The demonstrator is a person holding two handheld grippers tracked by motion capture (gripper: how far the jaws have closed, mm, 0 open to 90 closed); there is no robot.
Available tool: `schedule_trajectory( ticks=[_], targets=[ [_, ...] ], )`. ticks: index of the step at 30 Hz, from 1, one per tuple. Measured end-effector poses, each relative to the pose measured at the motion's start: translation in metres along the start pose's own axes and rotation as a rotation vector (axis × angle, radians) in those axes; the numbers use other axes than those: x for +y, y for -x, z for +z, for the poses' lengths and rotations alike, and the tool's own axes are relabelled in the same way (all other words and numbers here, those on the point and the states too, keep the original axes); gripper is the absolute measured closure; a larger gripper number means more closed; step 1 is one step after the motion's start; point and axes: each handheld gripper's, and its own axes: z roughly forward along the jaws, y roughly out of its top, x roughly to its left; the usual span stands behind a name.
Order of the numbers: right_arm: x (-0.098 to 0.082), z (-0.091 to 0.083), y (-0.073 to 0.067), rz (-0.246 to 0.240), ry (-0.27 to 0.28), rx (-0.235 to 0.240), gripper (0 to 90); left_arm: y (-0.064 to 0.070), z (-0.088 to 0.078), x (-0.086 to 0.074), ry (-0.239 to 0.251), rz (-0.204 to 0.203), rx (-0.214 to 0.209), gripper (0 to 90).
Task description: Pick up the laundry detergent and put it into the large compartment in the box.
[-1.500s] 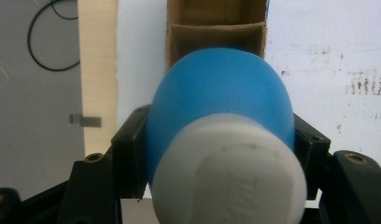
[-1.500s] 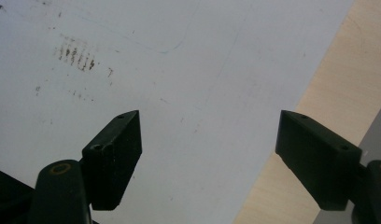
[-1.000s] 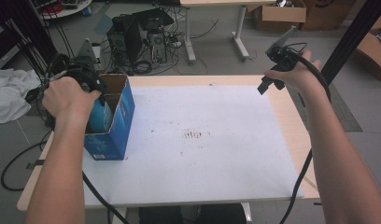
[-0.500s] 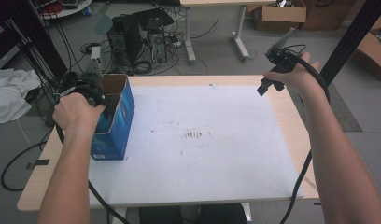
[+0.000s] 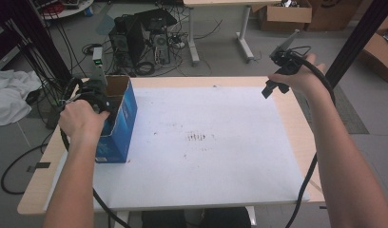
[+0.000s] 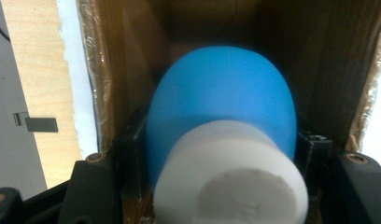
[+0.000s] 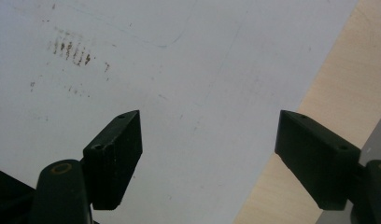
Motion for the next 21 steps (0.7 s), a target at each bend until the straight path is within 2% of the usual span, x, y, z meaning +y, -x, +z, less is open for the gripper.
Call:
schedule_trajectory(
  ticks=[21],
  targets=[
    [-0.0031,0.0036,0.0046,0.006,-0.001,0.007,23.3,0.0015,0.0049,0.001,-0.015,-0.008,0.0,37.6]
  ],
)
